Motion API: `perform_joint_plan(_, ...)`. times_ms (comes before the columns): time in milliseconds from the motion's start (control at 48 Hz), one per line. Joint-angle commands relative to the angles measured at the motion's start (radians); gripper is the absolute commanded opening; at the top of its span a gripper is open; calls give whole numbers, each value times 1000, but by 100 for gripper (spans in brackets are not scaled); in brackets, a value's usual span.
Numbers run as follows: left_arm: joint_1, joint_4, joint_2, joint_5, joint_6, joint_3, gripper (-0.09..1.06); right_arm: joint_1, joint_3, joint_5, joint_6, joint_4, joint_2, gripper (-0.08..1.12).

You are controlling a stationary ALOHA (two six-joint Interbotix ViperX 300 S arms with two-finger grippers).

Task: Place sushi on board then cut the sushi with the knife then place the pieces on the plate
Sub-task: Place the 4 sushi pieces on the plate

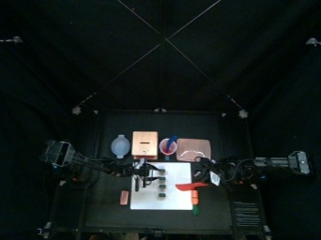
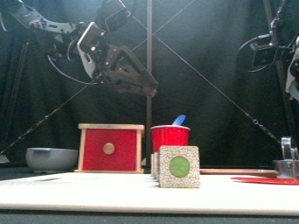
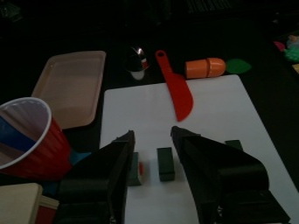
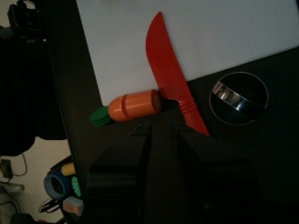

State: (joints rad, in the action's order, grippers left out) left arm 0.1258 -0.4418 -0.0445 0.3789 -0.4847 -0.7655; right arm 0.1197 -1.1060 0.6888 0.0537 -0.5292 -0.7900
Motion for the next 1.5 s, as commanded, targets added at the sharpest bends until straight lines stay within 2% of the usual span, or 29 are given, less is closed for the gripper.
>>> perform_joint_plan(21, -2, 0, -25, 26, 0, 2, 78, 32, 66, 0, 3, 32, 2, 65)
perform_joint_plan(104, -2, -3, -35, 58, 0, -12, 78, 52, 97, -49, 8, 61, 18, 65)
perform_joint_plan(229, -2, -12, -52, 135, 2, -55, 78, 60, 133, -149, 9, 133, 72, 67)
perform_joint_plan(312, -2, -25, -55, 161, 2, -77, 77, 57, 161, -218, 8, 186, 121, 72)
perform_joint_plan(417, -2, -40, -57, 161, 0, -98, 77, 54, 186, -290, 8, 222, 178, 80)
perform_joint_plan(583, -15, -43, -57, 175, 0, -130, 77, 48, 224, -390, 9, 253, 282, 91)
perform_joint_plan(708, -32, -52, -58, 187, 0, -156, 77, 32, 261, -442, 11, 262, 370, 91)
perform_joint_plan(896, -34, -63, -77, 187, 2, -186, 77, -15, 365, -468, 9, 305, 549, 91)
perform_joint_plan(1146, -35, -156, -101, 181, -2, -216, 77, -31, 491, -466, 8, 319, 726, 91)
perform_joint_plan(1500, -37, -155, -106, 179, -6, -230, 77, -28, 592, -460, 9, 341, 873, 91)
